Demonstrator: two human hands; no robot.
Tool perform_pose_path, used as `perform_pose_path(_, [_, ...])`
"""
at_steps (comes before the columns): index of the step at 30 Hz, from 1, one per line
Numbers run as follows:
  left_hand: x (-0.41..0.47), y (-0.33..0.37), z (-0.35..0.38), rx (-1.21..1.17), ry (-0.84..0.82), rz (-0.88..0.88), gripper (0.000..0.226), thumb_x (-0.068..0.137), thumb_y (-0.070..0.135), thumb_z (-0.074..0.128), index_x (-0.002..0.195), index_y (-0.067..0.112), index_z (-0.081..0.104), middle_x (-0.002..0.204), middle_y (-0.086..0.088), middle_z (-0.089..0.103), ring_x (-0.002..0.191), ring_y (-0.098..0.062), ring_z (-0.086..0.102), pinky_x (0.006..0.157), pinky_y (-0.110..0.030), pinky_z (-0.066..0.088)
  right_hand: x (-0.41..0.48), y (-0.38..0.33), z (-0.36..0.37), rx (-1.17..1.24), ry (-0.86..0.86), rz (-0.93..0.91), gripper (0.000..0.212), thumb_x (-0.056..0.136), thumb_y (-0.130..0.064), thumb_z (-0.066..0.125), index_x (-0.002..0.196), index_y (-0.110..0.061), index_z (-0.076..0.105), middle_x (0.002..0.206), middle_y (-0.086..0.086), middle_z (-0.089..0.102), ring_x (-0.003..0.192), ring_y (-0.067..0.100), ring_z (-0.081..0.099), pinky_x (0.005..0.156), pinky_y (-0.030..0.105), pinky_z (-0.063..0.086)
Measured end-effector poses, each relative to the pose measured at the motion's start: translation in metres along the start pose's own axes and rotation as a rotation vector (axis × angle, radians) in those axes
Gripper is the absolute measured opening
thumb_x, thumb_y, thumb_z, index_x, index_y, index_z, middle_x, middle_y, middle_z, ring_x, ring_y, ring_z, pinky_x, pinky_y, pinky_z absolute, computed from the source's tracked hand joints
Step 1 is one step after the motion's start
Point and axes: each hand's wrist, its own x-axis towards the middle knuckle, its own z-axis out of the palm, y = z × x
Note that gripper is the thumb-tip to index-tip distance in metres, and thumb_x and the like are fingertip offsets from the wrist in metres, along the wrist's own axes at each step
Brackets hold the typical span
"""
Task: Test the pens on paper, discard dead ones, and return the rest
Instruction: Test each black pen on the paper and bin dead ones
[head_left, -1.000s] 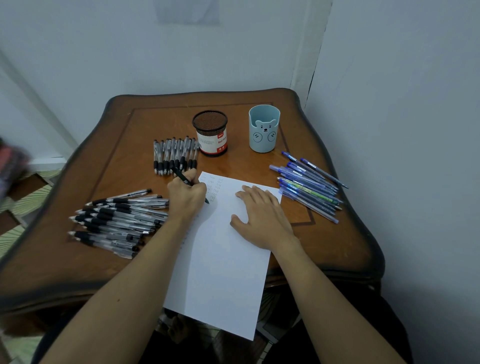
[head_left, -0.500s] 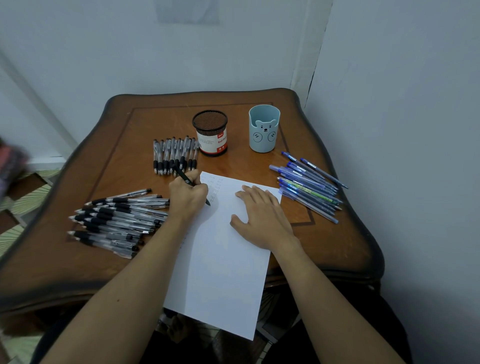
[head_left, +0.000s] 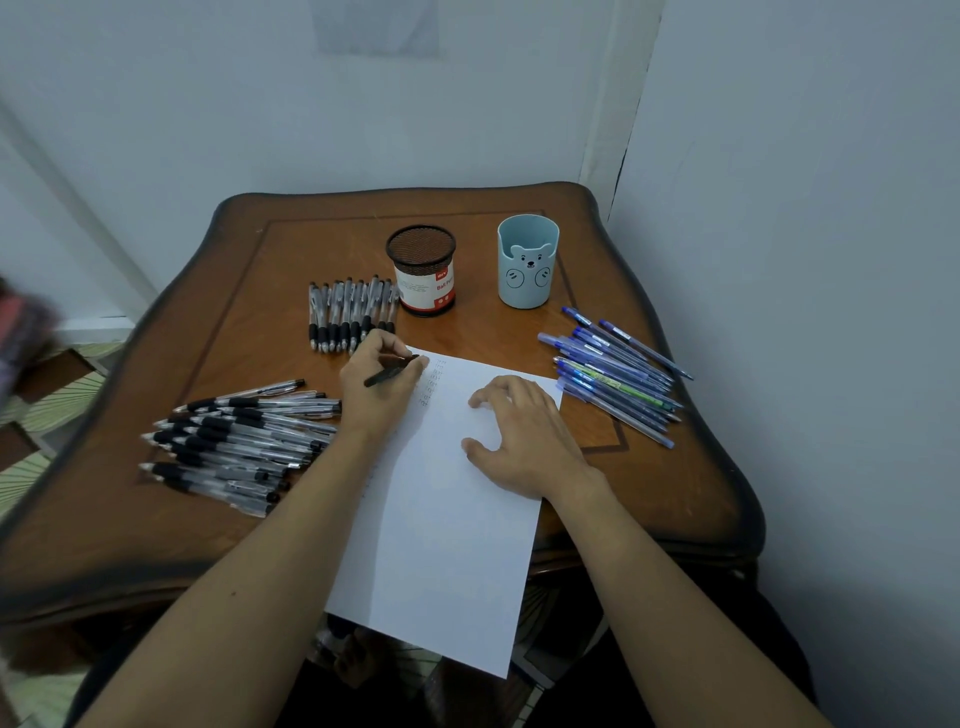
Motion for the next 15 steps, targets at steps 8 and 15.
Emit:
perform_pose_path(8, [-0.001,0.016,-0.006,0.028,-0.061,-0.007,0.006,0.094,0.019,0.069,0.099,0.022,0.071,0.095,0.011,0.071,0.093,-0.002,0.066,0.090,-0.032,0.056,0.002,-0.009,-0.009,-0.096,-0.114,0.029,0.054,0.096,-0.049,0.051,0.145,-0.029,0.041,0.154,-0.005,0.034,0.147,0.013,0.021,0.123,0.049,-0.002])
perform_pose_path(15, [-0.009,0.044,-0.042,0.076,0.006,0.029,0.008,0.098,0.029,0.061,0.096,0.022,0.066,0.089,0.003,0.070,0.086,-0.017,0.067,0.074,-0.030,0.055,0.006,-0.041,-0.016,-0.056,-0.117,0.080,0.051,0.099,-0.045,0.047,0.146,-0.027,0.041,0.155,-0.006,0.036,0.147,0.014,0.023,0.123,0.049,0.011])
